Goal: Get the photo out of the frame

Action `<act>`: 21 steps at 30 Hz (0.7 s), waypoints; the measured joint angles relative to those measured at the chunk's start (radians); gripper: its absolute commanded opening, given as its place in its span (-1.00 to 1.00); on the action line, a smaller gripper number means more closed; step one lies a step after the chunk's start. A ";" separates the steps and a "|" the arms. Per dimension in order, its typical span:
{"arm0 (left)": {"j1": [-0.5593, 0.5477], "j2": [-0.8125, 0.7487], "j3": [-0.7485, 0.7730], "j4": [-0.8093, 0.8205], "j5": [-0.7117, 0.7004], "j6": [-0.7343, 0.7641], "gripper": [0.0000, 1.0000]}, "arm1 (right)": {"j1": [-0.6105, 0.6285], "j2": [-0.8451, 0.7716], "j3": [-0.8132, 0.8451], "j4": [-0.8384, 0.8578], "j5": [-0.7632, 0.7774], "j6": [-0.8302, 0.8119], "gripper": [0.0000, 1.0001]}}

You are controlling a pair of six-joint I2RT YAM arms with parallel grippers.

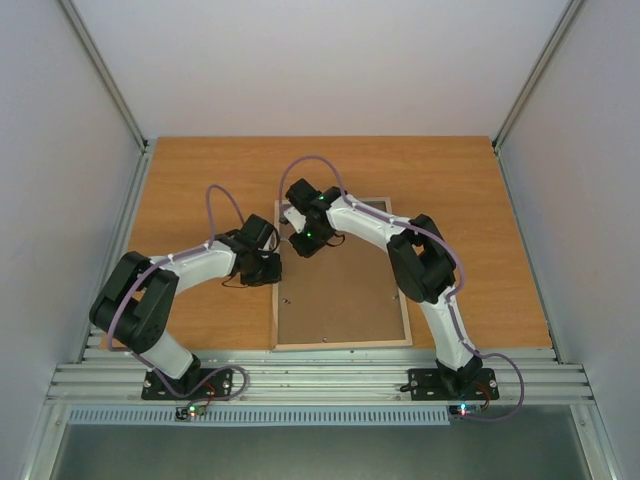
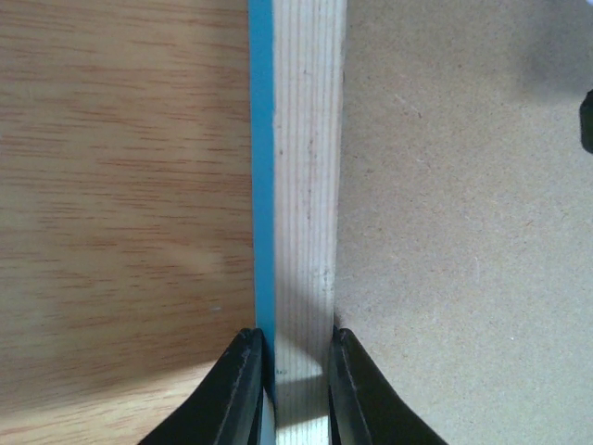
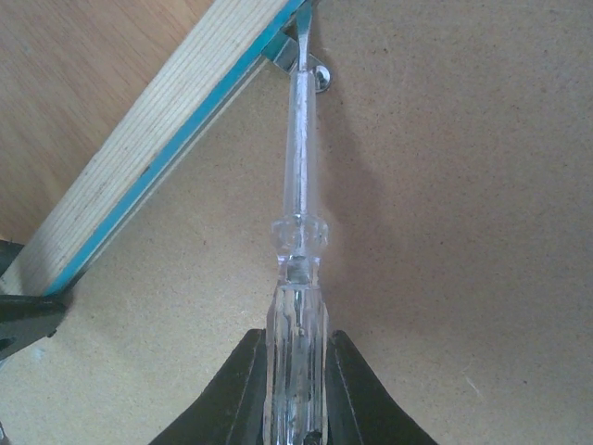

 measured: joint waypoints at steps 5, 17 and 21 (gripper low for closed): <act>0.000 0.000 0.000 -0.002 0.003 0.000 -0.77 | 0.007 0.000 0.000 -0.005 0.013 -0.005 -0.98; 0.000 0.000 0.000 -0.007 0.005 -0.002 -0.78 | 0.024 0.000 -0.003 -0.077 0.010 -0.039 -0.98; 0.000 0.000 0.000 -0.007 0.004 -0.005 -0.78 | 0.053 0.000 -0.019 -0.130 -0.007 -0.054 -0.98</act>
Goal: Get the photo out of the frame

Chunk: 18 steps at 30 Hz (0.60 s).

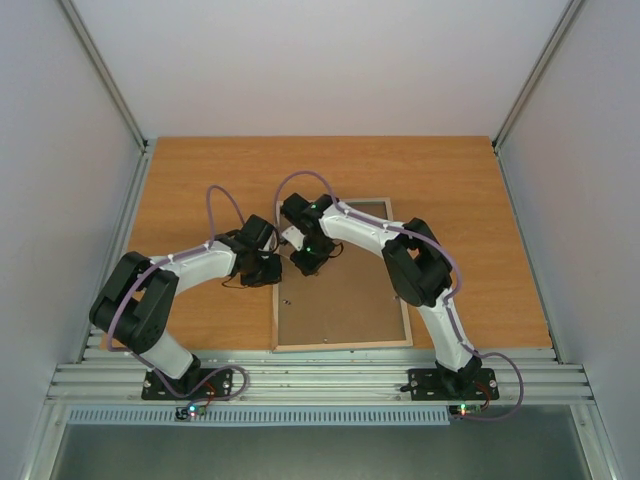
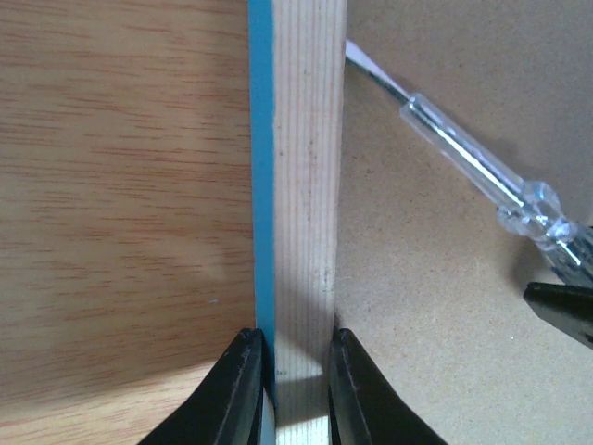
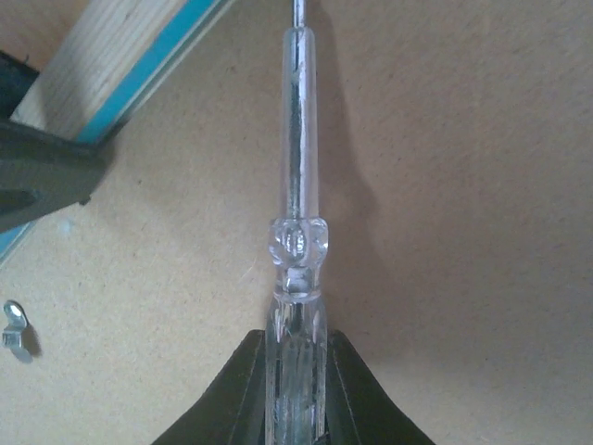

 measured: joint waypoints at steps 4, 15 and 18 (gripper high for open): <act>0.000 0.000 0.000 0.000 0.000 0.000 -0.78 | 0.005 -0.002 -0.007 -0.019 -0.003 -0.005 -0.98; 0.000 -0.013 -0.018 0.021 -0.005 -0.014 -0.83 | 0.023 -0.103 -0.136 -0.001 -0.037 -0.010 -0.97; -0.001 -0.021 -0.029 0.035 -0.010 -0.024 -0.88 | 0.020 -0.177 -0.215 0.031 -0.040 0.005 -0.98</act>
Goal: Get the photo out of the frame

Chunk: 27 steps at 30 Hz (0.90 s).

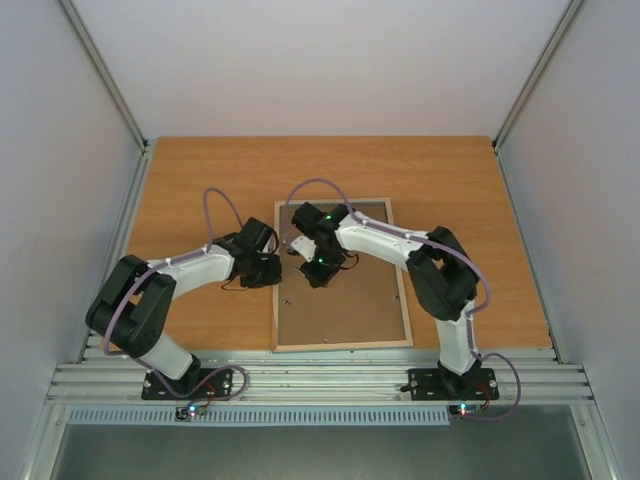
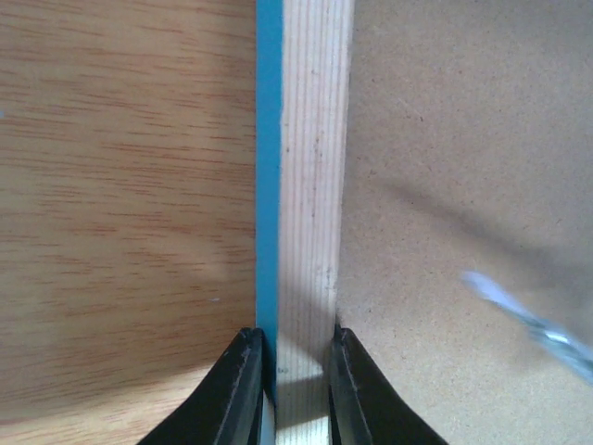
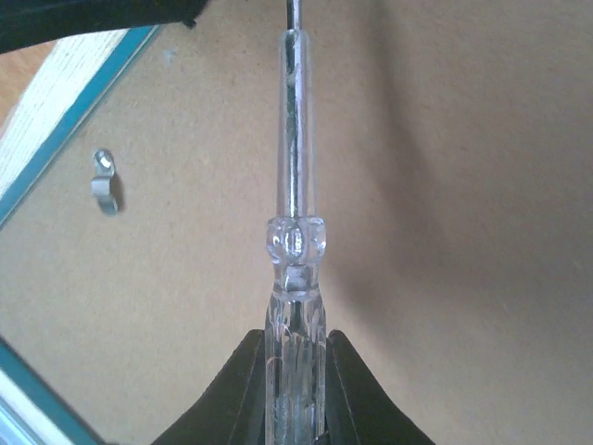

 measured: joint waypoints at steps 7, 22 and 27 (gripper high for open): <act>0.005 -0.045 -0.053 0.042 -0.032 -0.046 -0.99 | -0.046 -0.204 -0.160 0.109 -0.003 0.063 -0.98; 0.058 -0.217 -0.164 -0.062 -0.201 -0.336 -0.99 | -0.145 -0.450 -0.443 0.296 -0.003 0.147 -0.98; 0.057 -0.274 -0.206 -0.079 -0.226 -0.470 -0.99 | -0.177 -0.500 -0.499 0.344 -0.015 0.157 -0.97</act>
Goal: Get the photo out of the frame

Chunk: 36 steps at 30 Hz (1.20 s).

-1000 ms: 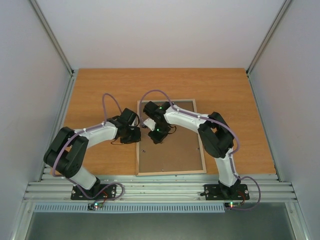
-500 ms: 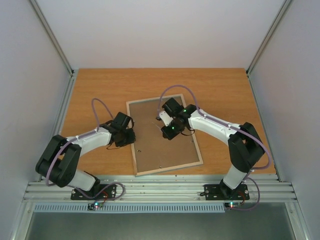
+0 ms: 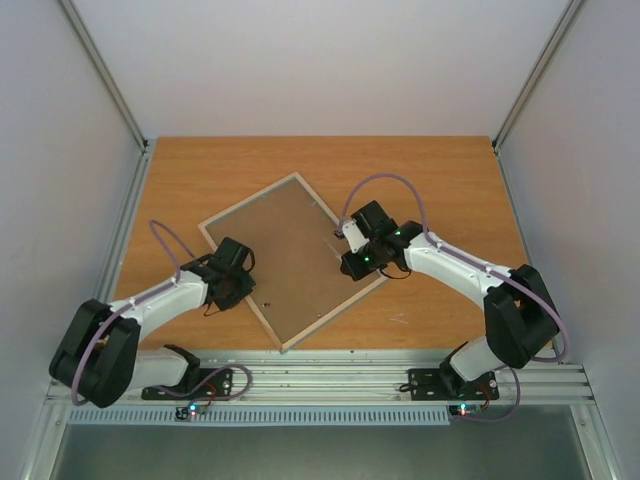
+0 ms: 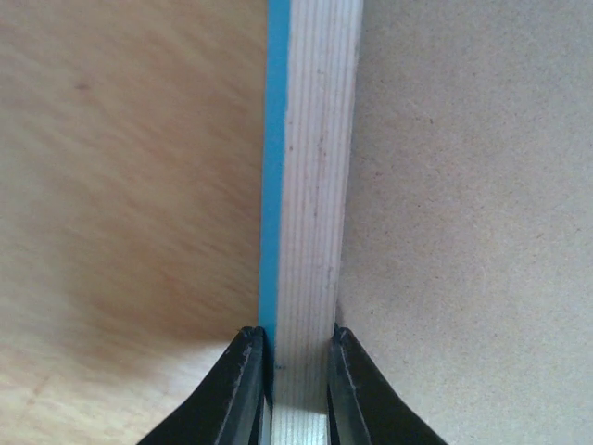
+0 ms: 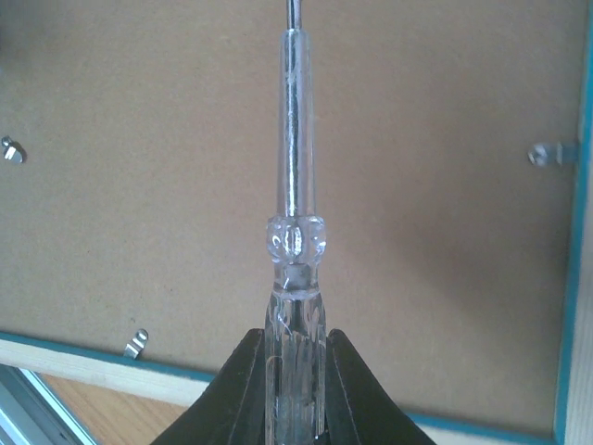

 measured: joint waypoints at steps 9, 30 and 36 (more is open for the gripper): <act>-0.061 -0.100 -0.080 0.004 -0.060 -0.238 -0.92 | -0.007 -0.082 -0.079 0.078 -0.001 0.031 -0.97; -0.292 -0.023 0.026 0.024 -0.134 -0.468 0.01 | -0.007 -0.167 -0.187 0.232 0.032 0.093 -0.98; -0.318 0.037 0.109 0.058 -0.134 -0.431 0.18 | -0.007 -0.176 -0.202 0.245 0.056 0.101 -0.98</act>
